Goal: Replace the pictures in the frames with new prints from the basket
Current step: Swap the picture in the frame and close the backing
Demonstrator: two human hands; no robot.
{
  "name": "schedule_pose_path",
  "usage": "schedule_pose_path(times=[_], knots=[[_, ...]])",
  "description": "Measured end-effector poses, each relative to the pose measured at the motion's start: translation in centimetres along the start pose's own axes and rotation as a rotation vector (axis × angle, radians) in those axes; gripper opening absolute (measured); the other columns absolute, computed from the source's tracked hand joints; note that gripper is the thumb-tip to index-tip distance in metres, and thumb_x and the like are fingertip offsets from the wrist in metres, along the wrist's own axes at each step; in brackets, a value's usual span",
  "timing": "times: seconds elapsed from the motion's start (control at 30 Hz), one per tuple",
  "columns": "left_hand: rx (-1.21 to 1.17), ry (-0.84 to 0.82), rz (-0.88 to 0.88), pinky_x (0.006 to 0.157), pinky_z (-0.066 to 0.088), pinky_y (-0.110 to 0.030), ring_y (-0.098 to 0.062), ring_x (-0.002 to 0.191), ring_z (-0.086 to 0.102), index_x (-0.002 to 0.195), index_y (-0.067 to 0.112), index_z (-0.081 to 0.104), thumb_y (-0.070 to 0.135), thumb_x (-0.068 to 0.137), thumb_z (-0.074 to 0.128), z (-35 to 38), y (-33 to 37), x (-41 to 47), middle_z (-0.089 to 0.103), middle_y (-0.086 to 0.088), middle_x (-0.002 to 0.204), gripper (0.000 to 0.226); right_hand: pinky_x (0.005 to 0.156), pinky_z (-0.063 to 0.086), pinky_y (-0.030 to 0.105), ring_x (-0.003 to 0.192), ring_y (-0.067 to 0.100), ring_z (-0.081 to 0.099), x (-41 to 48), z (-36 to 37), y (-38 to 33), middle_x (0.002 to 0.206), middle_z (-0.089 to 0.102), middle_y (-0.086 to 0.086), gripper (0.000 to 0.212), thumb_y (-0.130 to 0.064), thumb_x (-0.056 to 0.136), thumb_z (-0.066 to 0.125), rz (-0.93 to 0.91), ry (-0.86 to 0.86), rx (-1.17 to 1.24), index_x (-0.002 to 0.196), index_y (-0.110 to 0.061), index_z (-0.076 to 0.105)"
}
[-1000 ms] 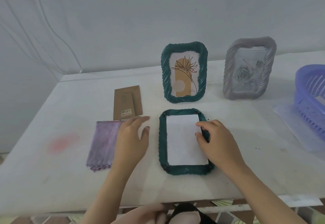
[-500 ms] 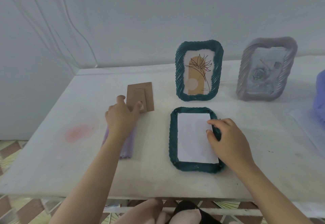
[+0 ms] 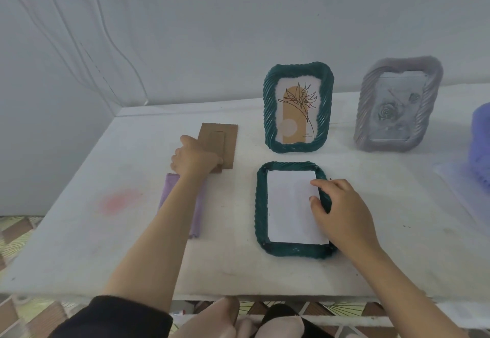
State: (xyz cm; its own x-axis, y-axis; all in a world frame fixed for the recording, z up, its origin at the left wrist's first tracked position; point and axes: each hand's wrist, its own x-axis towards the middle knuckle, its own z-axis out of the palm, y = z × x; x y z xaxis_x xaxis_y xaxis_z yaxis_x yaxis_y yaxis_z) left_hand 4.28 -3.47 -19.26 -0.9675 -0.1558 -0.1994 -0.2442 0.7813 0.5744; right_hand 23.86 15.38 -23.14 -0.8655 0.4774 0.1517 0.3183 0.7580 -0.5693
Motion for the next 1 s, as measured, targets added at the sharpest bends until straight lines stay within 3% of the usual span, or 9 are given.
schedule_pose_path(times=[0.1, 0.2, 0.3, 0.47, 0.6, 0.67, 0.8, 0.9, 1.0], knots=[[-0.237, -0.073, 0.117, 0.062, 0.044, -0.030, -0.022, 0.079, 0.054, 0.115, 0.021, 0.036, 0.007, 0.067, 0.076, -0.4, -0.3, -0.2, 0.040, -0.010, 0.115, 0.063, 0.067, 0.039, 0.022, 0.089, 0.013, 0.053, 0.0, -0.1, 0.1, 0.110, 0.054, -0.003, 0.034, -0.024, 0.088, 0.055, -0.009, -0.005, 0.026, 0.122, -0.024, 0.057], [-0.397, -0.136, 0.173, 0.049, 0.044, -0.026, -0.018, 0.069, 0.060, 0.107, 0.024, 0.047, -0.003, 0.066, 0.073, -0.6, -0.8, -0.4, 0.057, -0.011, 0.113, 0.056, 0.067, 0.038, 0.022, 0.085, 0.010, 0.049, 0.0, -0.3, 0.2, 0.108, 0.053, -0.005, 0.034, -0.024, 0.088, 0.054, -0.015, -0.010, 0.050, 0.122, -0.026, 0.056], [-0.513, -0.175, 0.141, 0.053, 0.051, -0.026, -0.013, 0.065, 0.059, 0.109, 0.014, 0.060, -0.012, 0.068, 0.069, -0.9, -1.2, -1.2, 0.063, -0.013, 0.107, 0.049, 0.068, 0.039, 0.023, 0.087, 0.010, 0.051, 0.0, -0.5, 0.4, 0.109, 0.053, -0.006, 0.035, -0.024, 0.088, 0.054, -0.023, -0.024, 0.065, 0.122, -0.026, 0.056], [-0.713, -0.083, 0.169, 0.050, 0.044, -0.004, -0.004, 0.070, 0.057, 0.117, 0.007, 0.058, -0.012, 0.075, 0.065, -1.8, -1.6, -3.8, 0.060, -0.005, 0.098, 0.046, 0.070, 0.042, 0.024, 0.089, 0.012, 0.052, 0.0, -0.7, 0.9, 0.109, 0.054, -0.006, 0.034, -0.023, 0.087, 0.055, -0.042, -0.058, 0.060, 0.121, -0.026, 0.057], [-0.896, -0.133, 0.148, 0.067, 0.053, -0.016, -0.010, 0.079, 0.065, 0.116, 0.013, 0.057, -0.010, 0.079, 0.062, -1.5, -2.2, -7.3, 0.065, -0.001, 0.097, 0.044, 0.075, 0.039, 0.025, 0.089, 0.014, 0.044, 0.0, -0.8, 1.0, 0.103, 0.066, -0.003, 0.031, -0.024, 0.085, 0.059, -0.142, 0.073, 0.024, 0.116, -0.022, 0.063], [-0.986, -0.207, 0.158, 0.071, 0.054, -0.026, -0.014, 0.078, 0.066, 0.110, 0.018, 0.056, -0.012, 0.079, 0.059, -0.8, -2.2, -9.3, 0.066, -0.004, 0.096, 0.043, 0.076, 0.040, 0.020, 0.087, 0.011, 0.046, 0.0, -1.2, 0.4, 0.098, 0.066, -0.009, 0.032, -0.025, 0.088, 0.058, -0.156, 0.094, 0.183, 0.119, -0.025, 0.060], [-1.031, -0.341, 0.164, 0.065, 0.052, -0.029, -0.016, 0.077, 0.065, 0.105, 0.018, 0.055, -0.015, 0.080, 0.055, 1.4, -1.9, -12.8, 0.066, -0.006, 0.095, 0.042, 0.074, 0.040, 0.004, 0.090, 0.000, 0.058, -0.1, -2.1, -1.0, 0.095, 0.067, -0.014, 0.035, -0.022, 0.090, 0.056, -0.119, -0.060, 0.618, 0.121, -0.037, 0.052], [-1.041, -0.394, 0.159, 0.062, 0.051, -0.027, -0.018, 0.079, 0.063, 0.103, 0.022, 0.057, -0.014, 0.080, 0.056, 2.9, -1.9, -15.0, 0.065, -0.007, 0.098, 0.042, 0.076, 0.044, 0.011, 0.087, 0.004, 0.061, -0.2, -2.4, -1.2, 0.088, 0.070, -0.008, 0.038, -0.020, 0.088, 0.059, -0.093, -0.120, 0.765, 0.112, -0.048, 0.051], [-0.969, -0.387, 0.184, 0.061, 0.055, -0.026, -0.017, 0.079, 0.065, 0.105, 0.025, 0.054, -0.008, 0.080, 0.062, 3.6, -2.2, -16.5, 0.065, -0.006, 0.100, 0.042, 0.075, 0.052, 0.023, 0.080, 0.014, 0.062, -0.4, -2.5, -0.6, 0.083, 0.068, -0.003, 0.041, -0.012, 0.084, 0.064, -0.078, -0.074, 0.744, 0.108, -0.044, 0.054]])
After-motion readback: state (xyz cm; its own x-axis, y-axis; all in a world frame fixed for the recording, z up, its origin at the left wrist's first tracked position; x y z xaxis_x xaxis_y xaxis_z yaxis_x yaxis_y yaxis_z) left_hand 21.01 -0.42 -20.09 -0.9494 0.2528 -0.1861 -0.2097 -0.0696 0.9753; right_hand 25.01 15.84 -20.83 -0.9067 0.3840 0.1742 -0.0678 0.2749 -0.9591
